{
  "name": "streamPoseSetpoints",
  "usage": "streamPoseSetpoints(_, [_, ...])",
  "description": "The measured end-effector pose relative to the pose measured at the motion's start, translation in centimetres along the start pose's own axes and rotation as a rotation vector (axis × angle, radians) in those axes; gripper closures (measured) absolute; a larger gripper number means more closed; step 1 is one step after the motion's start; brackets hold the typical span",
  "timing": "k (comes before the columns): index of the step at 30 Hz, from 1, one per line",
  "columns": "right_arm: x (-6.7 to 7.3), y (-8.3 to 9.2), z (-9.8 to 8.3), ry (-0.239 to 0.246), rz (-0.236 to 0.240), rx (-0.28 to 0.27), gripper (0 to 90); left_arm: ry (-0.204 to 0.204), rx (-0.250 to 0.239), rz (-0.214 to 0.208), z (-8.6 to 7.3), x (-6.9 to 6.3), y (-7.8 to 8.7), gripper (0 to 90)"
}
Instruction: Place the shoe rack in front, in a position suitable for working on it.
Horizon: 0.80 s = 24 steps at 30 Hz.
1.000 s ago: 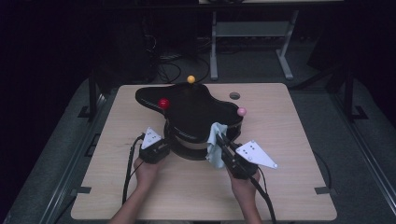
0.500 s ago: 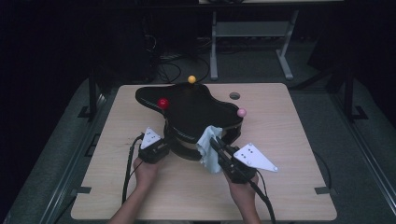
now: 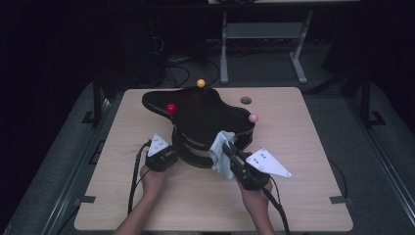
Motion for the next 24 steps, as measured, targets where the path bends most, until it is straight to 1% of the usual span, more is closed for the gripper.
streamPoseSetpoints(1, [0.1,0.0,0.1,-0.001,-0.002,0.001,84.4,0.000,-0.001,0.000,0.0,0.0,0.0,76.2])
streamPoseSetpoints(2, [0.4,0.1,0.2,0.013,0.000,-0.001,84.4,0.001,-0.001,-0.001,0.0,0.0,0.0,76.2])
streamPoseSetpoints(3, [0.6,0.2,0.3,0.010,0.007,-0.006,84.5,0.002,-0.002,0.000,0.0,0.0,0.0,76.2])
streamPoseSetpoints(6, [1.7,0.4,0.7,0.017,0.042,-0.028,84.5,0.001,-0.001,0.000,0.0,0.0,0.0,76.3])
streamPoseSetpoints(7, [1.8,0.5,0.7,0.018,0.043,-0.026,84.4,0.000,0.000,0.001,0.0,0.0,0.0,76.2])
streamPoseSetpoints(10, [1.6,0.4,0.8,0.009,0.032,-0.018,84.6,-0.001,0.000,0.001,0.0,-0.1,0.0,76.3])
streamPoseSetpoints(11, [1.8,0.5,1.0,0.018,0.031,-0.020,84.5,-0.001,0.000,0.001,0.0,-0.1,0.0,76.2])
streamPoseSetpoints(14, [3.4,0.5,1.7,0.043,0.062,-0.038,84.5,0.000,-0.001,0.002,0.0,-0.1,0.0,76.3])
streamPoseSetpoints(16, [4.4,0.2,2.3,0.057,0.095,-0.051,84.5,-0.001,-0.001,0.001,0.0,0.0,0.0,76.3])
streamPoseSetpoints(18, [5.1,-0.2,2.6,0.076,0.110,-0.055,84.5,-0.001,-0.001,0.004,0.0,0.0,0.0,76.3])
streamPoseSetpoints(20, [5.0,-0.2,2.7,0.073,0.118,-0.052,84.5,-0.003,-0.001,0.000,0.0,0.1,0.0,76.3])
streamPoseSetpoints(21, [4.8,-0.1,2.6,0.077,0.114,-0.053,84.5,-0.003,-0.001,0.000,0.0,0.1,0.0,76.3])
streamPoseSetpoints(24, [3.5,0.2,2.1,0.062,0.077,-0.048,84.5,-0.002,-0.002,-0.002,0.0,0.1,0.0,76.3])
Point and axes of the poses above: each handheld gripper's, and its own axes: y roughly backward along the jaws, z roughly out of its top, x roughly to its left, the point moved 5 cm from there along -y, roughly forward along the jaws, and after that the axes turned 13 degrees about -x, right-handed, at the moved point
